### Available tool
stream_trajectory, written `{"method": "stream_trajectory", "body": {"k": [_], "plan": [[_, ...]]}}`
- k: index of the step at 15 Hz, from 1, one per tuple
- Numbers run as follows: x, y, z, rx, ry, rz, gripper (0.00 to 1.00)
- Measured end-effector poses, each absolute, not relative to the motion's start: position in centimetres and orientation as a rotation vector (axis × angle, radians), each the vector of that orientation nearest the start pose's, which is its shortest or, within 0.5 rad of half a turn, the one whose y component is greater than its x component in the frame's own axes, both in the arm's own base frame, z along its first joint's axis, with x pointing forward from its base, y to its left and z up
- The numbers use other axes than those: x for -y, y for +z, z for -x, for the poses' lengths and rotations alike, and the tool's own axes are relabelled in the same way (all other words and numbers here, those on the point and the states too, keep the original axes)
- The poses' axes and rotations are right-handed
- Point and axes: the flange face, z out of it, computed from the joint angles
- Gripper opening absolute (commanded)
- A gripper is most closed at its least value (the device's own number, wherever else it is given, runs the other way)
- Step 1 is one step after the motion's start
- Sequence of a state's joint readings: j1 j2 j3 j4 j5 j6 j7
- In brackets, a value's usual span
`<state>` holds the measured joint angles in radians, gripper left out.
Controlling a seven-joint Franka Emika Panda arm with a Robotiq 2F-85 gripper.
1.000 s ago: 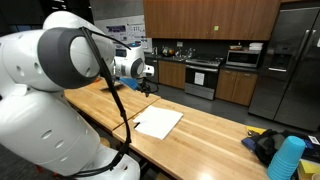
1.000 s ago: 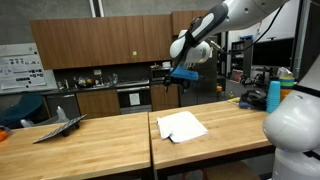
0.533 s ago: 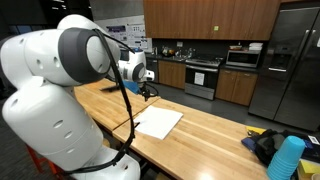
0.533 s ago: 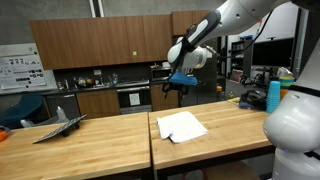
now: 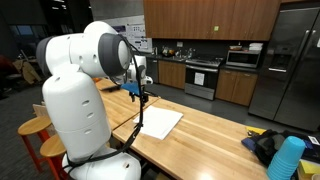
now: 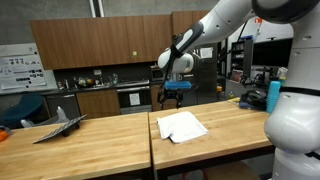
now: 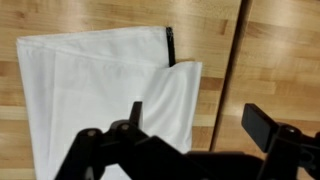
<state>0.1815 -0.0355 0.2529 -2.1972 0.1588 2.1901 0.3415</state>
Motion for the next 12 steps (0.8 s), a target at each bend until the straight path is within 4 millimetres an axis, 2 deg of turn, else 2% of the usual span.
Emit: {"method": "stream_trajectory", "body": {"k": [3, 6, 12], "plan": [[-22.8, 40.7, -48.5, 0.078, 0.094, 3.109, 1.0], [-23.6, 41.3, -49.5, 0.137, 0.06, 3.195, 1.0], [-27.7, 40.7, -51.6, 0.111, -0.12, 3.216, 1.0]]}}
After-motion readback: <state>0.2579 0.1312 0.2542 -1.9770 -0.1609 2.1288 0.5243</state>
